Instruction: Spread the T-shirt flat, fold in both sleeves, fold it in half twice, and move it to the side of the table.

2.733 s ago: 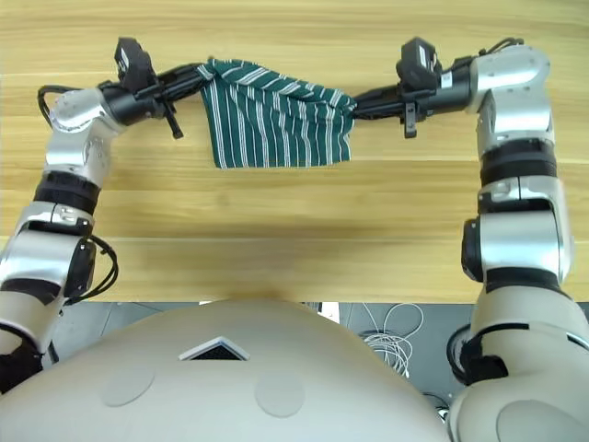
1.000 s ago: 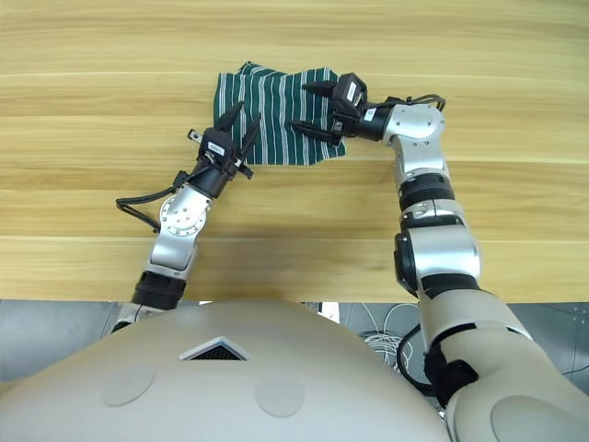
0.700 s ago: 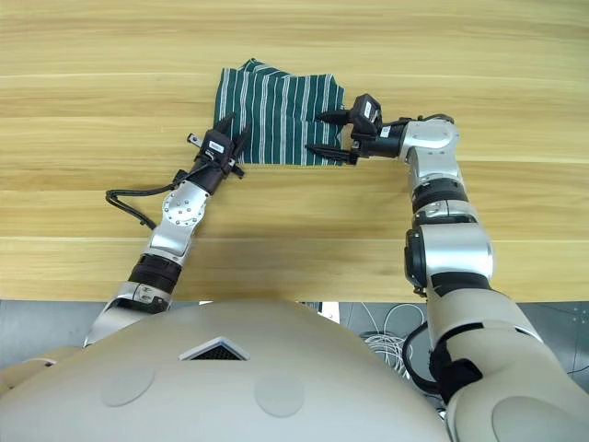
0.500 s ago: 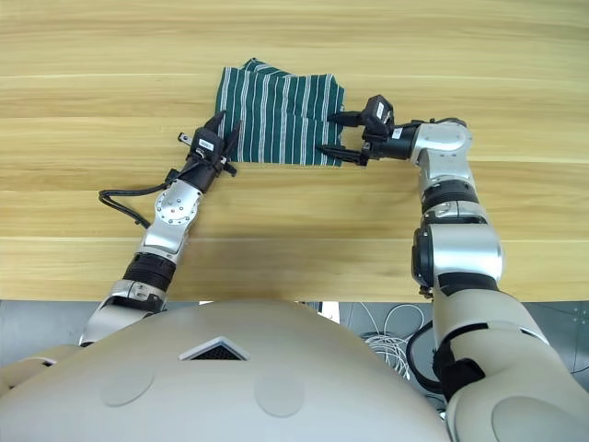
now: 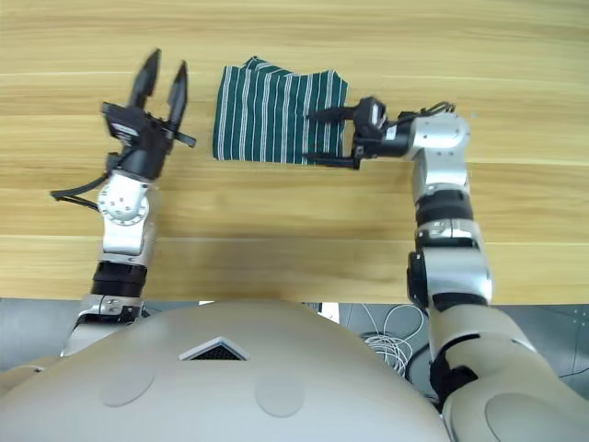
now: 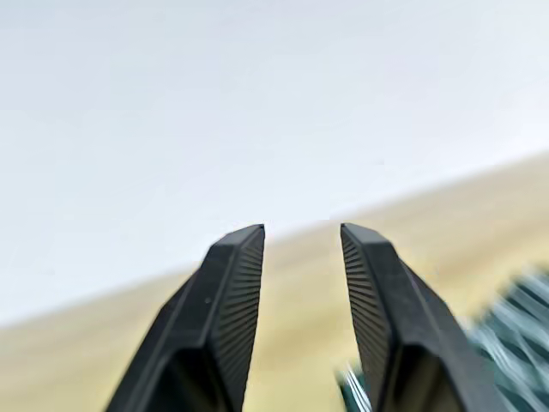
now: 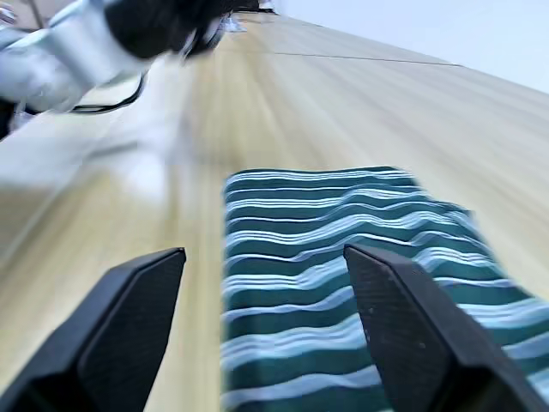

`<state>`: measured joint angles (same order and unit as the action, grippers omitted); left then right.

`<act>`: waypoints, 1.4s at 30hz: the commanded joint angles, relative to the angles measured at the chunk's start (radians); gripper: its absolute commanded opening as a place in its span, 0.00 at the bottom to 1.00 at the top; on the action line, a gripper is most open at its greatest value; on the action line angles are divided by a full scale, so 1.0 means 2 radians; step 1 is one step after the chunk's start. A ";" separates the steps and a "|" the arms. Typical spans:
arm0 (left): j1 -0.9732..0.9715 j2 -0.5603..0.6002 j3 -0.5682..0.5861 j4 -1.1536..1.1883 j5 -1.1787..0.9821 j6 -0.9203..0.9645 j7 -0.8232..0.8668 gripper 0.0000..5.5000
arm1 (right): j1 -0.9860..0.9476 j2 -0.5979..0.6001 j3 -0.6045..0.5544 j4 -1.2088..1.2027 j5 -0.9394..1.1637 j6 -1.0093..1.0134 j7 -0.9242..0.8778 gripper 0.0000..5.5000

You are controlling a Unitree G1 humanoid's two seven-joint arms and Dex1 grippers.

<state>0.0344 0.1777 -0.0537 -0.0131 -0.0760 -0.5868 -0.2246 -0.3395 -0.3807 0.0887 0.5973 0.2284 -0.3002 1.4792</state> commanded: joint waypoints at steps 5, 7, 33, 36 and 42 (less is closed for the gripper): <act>0.036 0.008 0.042 -0.051 -0.020 0.029 0.007 0.28 | 0.071 0.048 0.096 -0.067 -0.074 0.055 -0.101 0.63; 0.036 0.004 0.048 -0.044 -0.028 0.030 0.008 0.28 | 0.063 0.060 0.109 -0.040 -0.107 0.061 -0.156 0.63; 0.049 0.002 0.090 -0.039 -0.070 0.033 -0.012 0.28 | -0.213 0.176 -0.058 0.325 -0.087 0.098 -0.634 0.63; 0.049 0.000 0.091 -0.035 -0.071 0.029 -0.013 0.28 | -0.241 0.150 -0.076 0.344 -0.091 0.094 -0.651 0.63; 0.057 -0.007 0.092 -0.031 -0.075 0.020 -0.013 0.28 | -0.276 0.079 -0.107 0.368 -0.104 0.092 -0.698 0.63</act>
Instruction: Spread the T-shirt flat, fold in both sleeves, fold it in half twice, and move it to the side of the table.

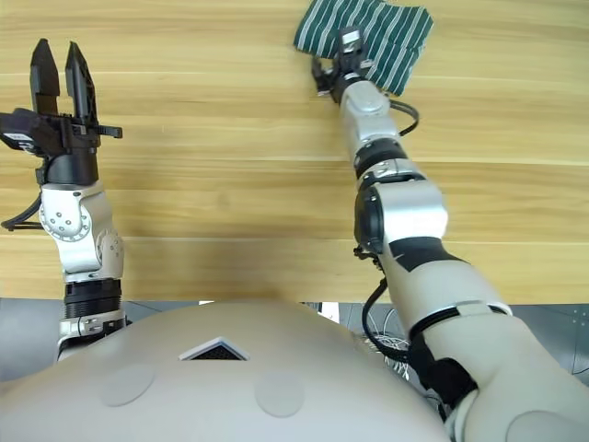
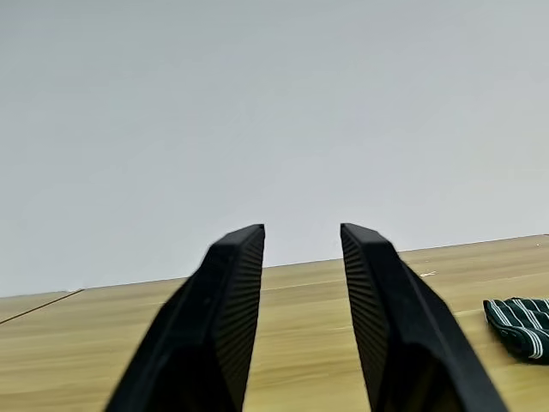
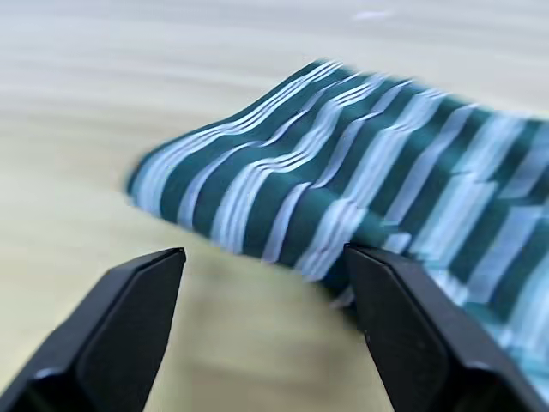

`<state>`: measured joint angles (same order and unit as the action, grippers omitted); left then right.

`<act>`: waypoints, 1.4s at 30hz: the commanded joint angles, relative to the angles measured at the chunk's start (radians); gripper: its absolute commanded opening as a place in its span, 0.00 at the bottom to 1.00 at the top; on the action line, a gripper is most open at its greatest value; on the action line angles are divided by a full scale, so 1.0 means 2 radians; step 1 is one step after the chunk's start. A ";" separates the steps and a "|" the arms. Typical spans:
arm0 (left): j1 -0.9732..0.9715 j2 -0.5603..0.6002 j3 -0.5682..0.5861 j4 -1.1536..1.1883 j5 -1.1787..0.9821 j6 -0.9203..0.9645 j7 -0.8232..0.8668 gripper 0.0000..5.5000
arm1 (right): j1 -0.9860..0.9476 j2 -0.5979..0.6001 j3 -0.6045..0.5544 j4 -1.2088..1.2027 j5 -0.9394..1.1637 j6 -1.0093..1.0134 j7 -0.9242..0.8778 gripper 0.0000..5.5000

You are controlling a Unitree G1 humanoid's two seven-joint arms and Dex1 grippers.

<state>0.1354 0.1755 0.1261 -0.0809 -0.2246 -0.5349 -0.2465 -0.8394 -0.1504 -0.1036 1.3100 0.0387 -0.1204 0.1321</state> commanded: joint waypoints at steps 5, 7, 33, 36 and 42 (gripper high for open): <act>0.015 -0.010 0.002 -0.005 -0.002 -0.008 -0.005 0.28 | -0.010 -0.077 -0.045 0.012 0.002 -0.013 -0.056 0.63; 0.017 -0.009 0.001 -0.008 -0.001 -0.007 -0.006 0.28 | -0.003 -0.075 -0.044 0.006 -0.007 -0.036 -0.064 0.63; 0.028 -0.019 -0.014 -0.032 0.019 0.005 0.004 0.28 | 0.114 -0.162 0.094 -0.035 -0.149 -0.122 0.039 0.63; 0.027 -0.019 -0.014 -0.031 0.020 0.005 0.004 0.28 | 0.109 -0.171 0.099 -0.029 -0.158 -0.108 0.008 0.63; 0.028 -0.021 -0.014 -0.031 0.020 0.004 0.005 0.28 | 0.090 -0.176 0.095 -0.021 -0.161 -0.086 -0.032 0.63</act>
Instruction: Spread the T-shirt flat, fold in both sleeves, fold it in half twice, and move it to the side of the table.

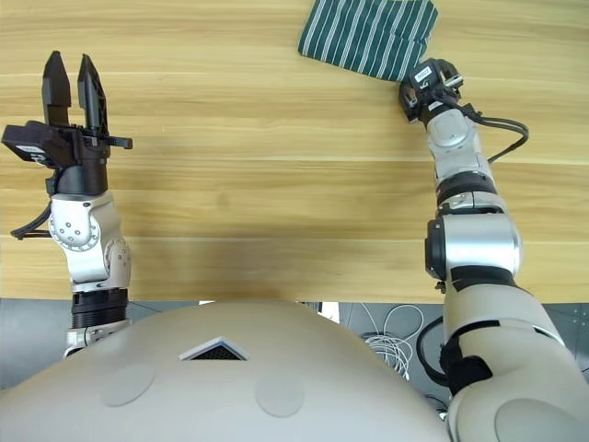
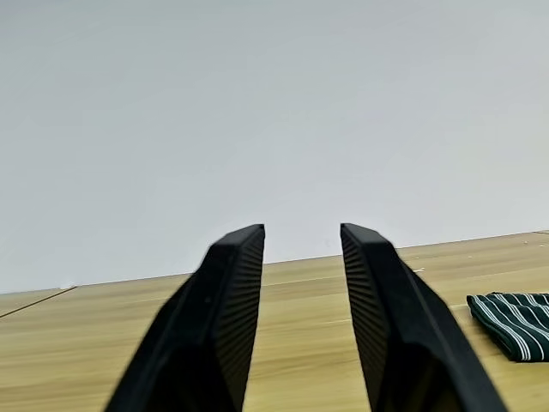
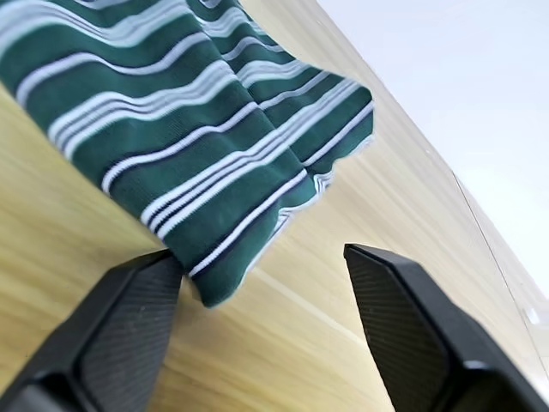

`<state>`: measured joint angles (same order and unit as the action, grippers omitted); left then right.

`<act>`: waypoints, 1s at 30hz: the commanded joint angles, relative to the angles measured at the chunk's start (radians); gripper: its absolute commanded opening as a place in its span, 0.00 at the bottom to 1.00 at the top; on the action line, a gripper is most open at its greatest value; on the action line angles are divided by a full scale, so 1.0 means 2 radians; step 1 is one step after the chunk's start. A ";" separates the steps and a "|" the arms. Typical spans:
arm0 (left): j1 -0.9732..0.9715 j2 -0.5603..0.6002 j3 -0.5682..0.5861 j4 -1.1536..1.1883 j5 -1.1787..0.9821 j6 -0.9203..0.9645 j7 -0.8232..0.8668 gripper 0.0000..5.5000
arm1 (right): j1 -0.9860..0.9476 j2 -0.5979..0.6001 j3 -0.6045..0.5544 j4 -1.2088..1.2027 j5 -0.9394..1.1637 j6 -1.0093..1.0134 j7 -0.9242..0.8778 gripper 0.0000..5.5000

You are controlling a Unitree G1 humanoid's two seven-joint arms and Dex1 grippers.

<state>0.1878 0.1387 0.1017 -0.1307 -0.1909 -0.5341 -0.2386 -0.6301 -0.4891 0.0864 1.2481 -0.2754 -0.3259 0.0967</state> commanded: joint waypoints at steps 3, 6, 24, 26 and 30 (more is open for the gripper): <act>0.002 -0.004 -0.001 -0.008 0.002 0.003 0.002 0.28 | -0.018 -0.011 -0.007 0.007 0.003 0.011 -0.019 0.63; 0.002 -0.005 -0.001 -0.007 0.002 0.003 0.003 0.28 | -0.022 -0.014 -0.016 0.003 0.011 0.002 -0.024 0.63; -0.027 0.015 0.013 0.044 -0.003 0.016 -0.012 0.28 | 0.086 0.117 -0.075 -0.177 0.135 -0.180 0.022 0.63; -0.044 0.015 0.016 0.071 -0.004 0.011 -0.014 0.28 | 0.087 0.133 -0.082 -0.175 0.152 -0.216 0.035 0.63; -0.088 0.018 0.032 0.170 0.001 -0.025 -0.013 0.28 | 0.071 0.134 -0.119 -0.116 0.173 -0.260 0.018 0.63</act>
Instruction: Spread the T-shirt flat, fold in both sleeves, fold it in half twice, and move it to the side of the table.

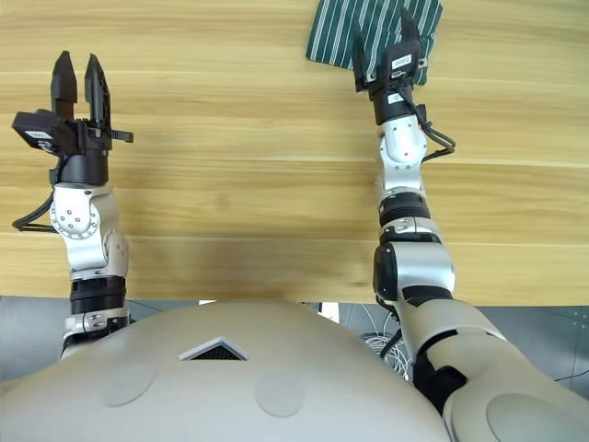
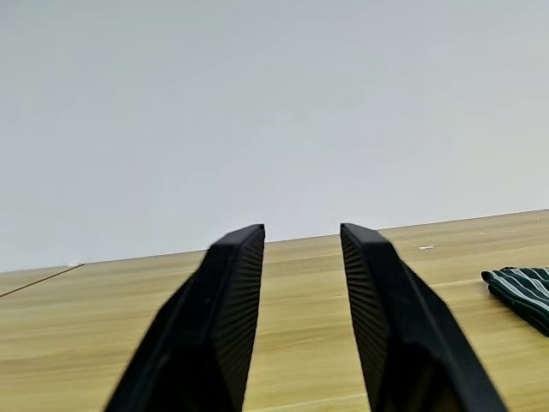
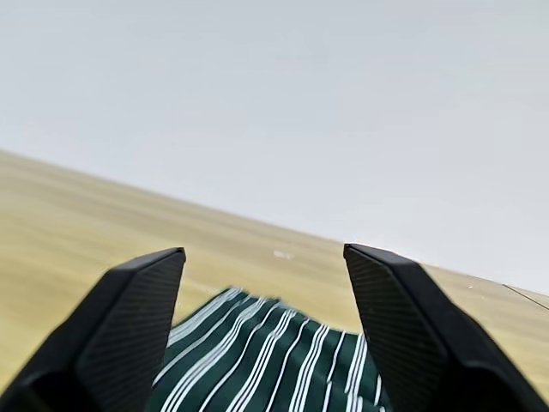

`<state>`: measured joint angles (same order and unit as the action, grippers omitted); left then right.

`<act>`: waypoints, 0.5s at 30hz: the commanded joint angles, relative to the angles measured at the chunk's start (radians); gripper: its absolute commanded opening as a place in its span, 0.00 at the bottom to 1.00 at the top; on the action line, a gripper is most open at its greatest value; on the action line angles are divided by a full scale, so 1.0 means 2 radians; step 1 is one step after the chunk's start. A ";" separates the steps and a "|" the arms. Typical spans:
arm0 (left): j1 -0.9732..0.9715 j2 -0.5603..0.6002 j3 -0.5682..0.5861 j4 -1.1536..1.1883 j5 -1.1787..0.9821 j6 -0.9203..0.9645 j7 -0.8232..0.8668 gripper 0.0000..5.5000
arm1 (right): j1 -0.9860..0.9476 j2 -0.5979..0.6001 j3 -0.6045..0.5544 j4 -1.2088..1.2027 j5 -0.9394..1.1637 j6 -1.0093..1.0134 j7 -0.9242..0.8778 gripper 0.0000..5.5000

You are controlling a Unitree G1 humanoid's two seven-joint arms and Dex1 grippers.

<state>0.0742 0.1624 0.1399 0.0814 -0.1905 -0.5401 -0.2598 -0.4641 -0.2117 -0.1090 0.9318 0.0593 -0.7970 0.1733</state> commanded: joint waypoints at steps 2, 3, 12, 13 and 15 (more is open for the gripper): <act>-0.047 0.008 0.020 0.106 0.007 -0.046 0.000 0.28 | -0.009 -0.010 -0.026 0.050 0.006 -0.044 -0.019 0.63; -0.052 0.008 0.023 0.124 0.006 -0.058 -0.001 0.28 | -0.008 -0.011 -0.024 0.051 0.003 -0.057 -0.014 0.63; -0.055 -0.009 0.037 0.185 -0.027 -0.118 -0.016 0.28 | -0.014 -0.016 -0.016 0.071 -0.010 -0.092 0.002 0.53; -0.054 -0.011 0.035 0.186 -0.022 -0.120 -0.014 0.28 | -0.014 -0.018 -0.018 0.071 -0.007 -0.091 0.005 0.53; -0.055 -0.015 0.032 0.190 -0.014 -0.123 -0.011 0.28 | -0.011 -0.023 -0.021 0.070 -0.003 -0.089 0.012 0.53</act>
<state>-0.0353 0.1454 0.2142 0.4465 -0.2335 -0.7777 -0.2875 -0.4681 -0.2374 -0.1399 1.0684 0.0378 -0.9862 0.1792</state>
